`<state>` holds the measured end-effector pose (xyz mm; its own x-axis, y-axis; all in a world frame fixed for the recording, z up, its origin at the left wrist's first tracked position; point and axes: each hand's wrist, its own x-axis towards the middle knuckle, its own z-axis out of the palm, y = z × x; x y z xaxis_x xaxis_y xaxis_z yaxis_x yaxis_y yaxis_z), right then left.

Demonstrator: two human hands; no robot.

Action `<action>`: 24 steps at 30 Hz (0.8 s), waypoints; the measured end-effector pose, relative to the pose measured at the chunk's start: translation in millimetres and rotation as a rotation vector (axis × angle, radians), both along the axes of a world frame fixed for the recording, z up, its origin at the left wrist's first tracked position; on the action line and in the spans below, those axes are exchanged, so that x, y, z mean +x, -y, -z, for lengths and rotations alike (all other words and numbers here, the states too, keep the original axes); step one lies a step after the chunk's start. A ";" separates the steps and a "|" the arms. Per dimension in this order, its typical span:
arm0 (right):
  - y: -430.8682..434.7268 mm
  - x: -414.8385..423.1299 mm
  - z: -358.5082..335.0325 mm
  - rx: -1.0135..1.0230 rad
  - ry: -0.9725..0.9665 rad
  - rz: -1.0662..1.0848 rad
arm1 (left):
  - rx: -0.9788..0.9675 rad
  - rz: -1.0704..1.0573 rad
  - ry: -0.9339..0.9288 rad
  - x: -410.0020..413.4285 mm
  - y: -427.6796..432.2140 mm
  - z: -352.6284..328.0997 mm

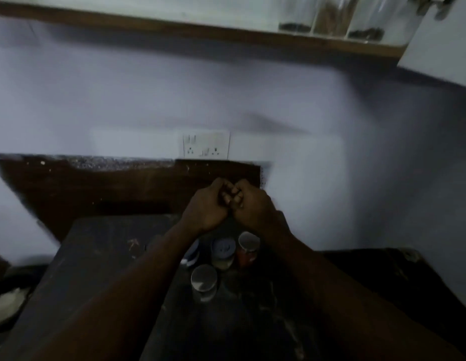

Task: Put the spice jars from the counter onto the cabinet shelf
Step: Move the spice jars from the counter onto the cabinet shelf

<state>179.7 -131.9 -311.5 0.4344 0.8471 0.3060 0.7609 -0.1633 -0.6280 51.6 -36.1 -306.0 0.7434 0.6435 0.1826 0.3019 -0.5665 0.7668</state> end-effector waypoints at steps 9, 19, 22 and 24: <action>32.6 -43.0 126.9 -0.546 -0.055 -0.027 | -0.024 -0.024 -0.584 -53.8 12.8 139.7; 30.6 -86.7 197.8 -0.801 -0.318 -0.063 | -0.133 -0.023 -0.718 -79.7 29.1 213.3; 27.3 -90.8 205.4 -0.781 -0.310 -0.049 | -0.067 -0.038 -0.693 -78.6 32.5 214.8; 28.7 -92.2 207.0 -0.774 -0.303 -0.065 | -0.013 -0.015 -0.748 -80.3 33.0 213.9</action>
